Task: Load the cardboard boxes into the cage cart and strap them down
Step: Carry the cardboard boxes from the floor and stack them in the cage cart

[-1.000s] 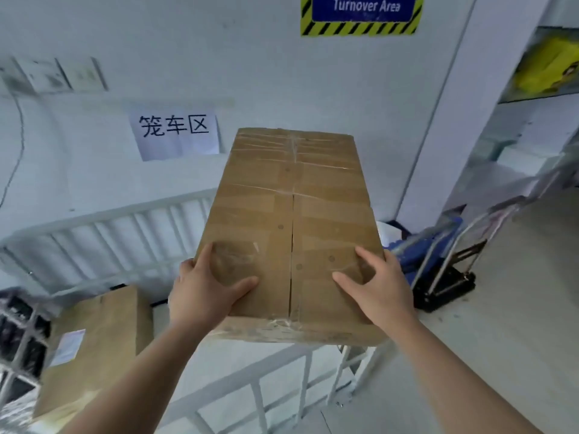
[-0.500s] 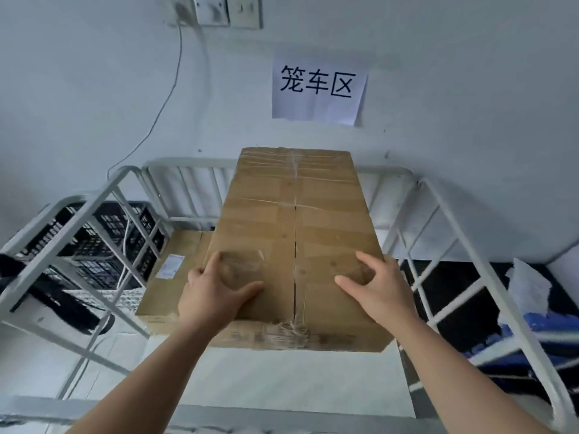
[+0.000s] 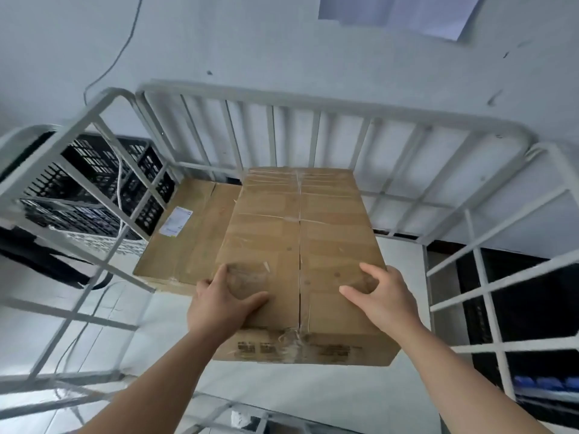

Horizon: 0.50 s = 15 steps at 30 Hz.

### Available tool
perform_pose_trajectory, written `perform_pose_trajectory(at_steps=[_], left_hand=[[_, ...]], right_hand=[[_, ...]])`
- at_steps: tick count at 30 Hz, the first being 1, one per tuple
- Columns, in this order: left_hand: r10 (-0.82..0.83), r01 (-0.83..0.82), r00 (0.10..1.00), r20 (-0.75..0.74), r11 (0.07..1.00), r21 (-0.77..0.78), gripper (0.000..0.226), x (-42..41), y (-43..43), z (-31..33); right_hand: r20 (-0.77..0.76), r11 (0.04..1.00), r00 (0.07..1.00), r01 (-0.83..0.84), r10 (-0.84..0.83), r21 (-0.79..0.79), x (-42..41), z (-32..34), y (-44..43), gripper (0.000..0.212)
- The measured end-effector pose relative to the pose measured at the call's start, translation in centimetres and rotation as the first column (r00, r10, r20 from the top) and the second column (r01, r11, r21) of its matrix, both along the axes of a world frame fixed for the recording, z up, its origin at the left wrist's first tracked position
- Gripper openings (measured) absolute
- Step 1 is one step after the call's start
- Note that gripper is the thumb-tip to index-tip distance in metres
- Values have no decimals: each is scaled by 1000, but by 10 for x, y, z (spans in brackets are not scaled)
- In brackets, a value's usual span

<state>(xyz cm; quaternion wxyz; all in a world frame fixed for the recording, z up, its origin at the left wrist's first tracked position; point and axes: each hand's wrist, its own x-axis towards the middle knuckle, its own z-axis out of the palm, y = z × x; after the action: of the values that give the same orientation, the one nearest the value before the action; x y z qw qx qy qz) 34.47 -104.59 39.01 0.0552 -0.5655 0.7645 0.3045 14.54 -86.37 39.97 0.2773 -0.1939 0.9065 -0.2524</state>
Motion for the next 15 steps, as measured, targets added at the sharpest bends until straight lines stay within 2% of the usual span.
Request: perform_pose_trajectory(at_steps=[15], left_hand=[[-45, 37, 996, 72, 994, 100, 112, -34, -87, -224]], right_hand=[[47, 995, 997, 57, -61, 79, -26, -216, -79, 71]])
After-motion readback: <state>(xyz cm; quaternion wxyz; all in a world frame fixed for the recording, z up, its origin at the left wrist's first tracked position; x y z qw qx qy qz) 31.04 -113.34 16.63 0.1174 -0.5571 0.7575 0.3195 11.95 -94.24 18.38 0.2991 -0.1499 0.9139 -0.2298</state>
